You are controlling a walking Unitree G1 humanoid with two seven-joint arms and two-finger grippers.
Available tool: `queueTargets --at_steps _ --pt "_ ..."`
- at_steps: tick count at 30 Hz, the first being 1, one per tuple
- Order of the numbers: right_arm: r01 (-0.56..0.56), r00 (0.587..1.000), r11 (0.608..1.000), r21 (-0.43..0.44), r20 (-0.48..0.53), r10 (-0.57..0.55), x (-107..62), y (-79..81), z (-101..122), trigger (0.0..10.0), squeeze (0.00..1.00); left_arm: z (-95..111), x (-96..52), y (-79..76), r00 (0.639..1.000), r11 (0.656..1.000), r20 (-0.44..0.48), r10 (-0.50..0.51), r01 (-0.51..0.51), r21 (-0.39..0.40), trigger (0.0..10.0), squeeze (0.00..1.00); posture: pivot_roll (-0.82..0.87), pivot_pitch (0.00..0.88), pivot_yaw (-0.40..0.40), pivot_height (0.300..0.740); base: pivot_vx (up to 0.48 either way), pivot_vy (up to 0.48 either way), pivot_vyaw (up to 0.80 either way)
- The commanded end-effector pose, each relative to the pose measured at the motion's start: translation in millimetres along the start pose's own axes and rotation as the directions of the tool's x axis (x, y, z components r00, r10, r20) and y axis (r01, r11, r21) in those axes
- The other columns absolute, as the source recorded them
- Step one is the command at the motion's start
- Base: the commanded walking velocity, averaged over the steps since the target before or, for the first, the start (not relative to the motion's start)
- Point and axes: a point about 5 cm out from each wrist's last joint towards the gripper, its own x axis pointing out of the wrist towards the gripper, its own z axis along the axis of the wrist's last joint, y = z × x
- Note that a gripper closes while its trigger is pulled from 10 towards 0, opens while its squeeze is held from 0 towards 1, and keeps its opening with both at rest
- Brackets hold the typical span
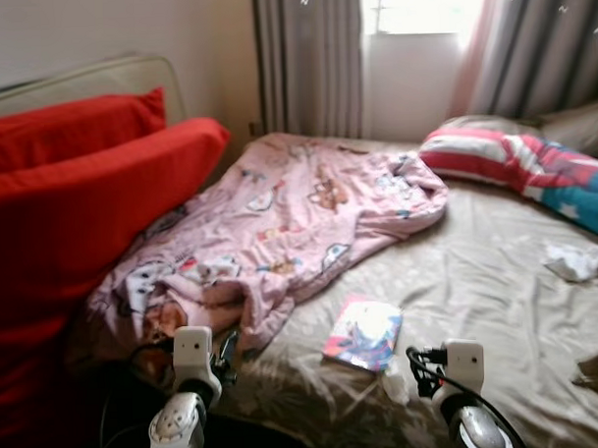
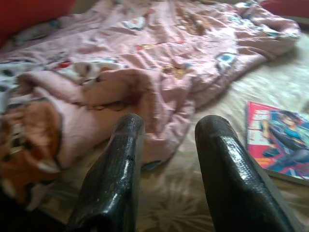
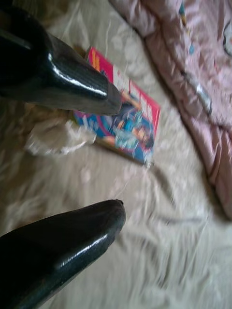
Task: Clean up the room
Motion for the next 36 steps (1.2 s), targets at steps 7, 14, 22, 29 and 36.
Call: queueTargets --at_steps 7,14,22,29,36 --pt "-0.021 1.0 1.0 -0.02 -0.006 0.021 -0.6 3.6 -2 10.0 0.0 -2 0.1 -0.1 1.0 1.0 -0.026 -0.012 0.012 0.003 10.0 0.0 -0.08 0.01 0.027 0.618 0.0 0.0 0.0" --pt "-0.043 0.999 0.999 -0.011 -0.018 0.043 -1.4 5.9 -4 10.0 0.0 -3 0.2 -0.4 0.999 1.0 -0.03 -0.016 0.016 0.004 10.0 0.0 -0.08 0.011 0.028 0.618 0.0 0.0 0.58" --pt "-0.059 0.998 0.998 -0.007 -0.021 0.059 -2.5 8.0 -6 10.0 0.0 -2 0.4 -0.4 0.999 1.0 -0.031 -0.017 0.018 0.003 10.0 0.0 -0.08 0.009 0.03 0.618 0.0 0.0 0.76" --pt "-0.03 0.997 0.999 0.021 -0.073 0.032 -5.2 1.0 -14 10.0 0.0 -3 0.1 -0.8 0.999 1.0 -0.032 -0.02 0.02 0.003 10.0 0.0 -0.08 0.006 0.031 0.618 0.0 0.0 0.08" --pt "0.015 0.992 1.0 0.027 -0.125 -0.011 -8.3 -5.7 -21 10.0 0.0 -6 -1.7 -2.6 0.999 1.0 -0.039 -0.029 0.029 0.0 10.0 0.0 -0.09 0.0 0.034 0.618 0.0 0.0 0.0"
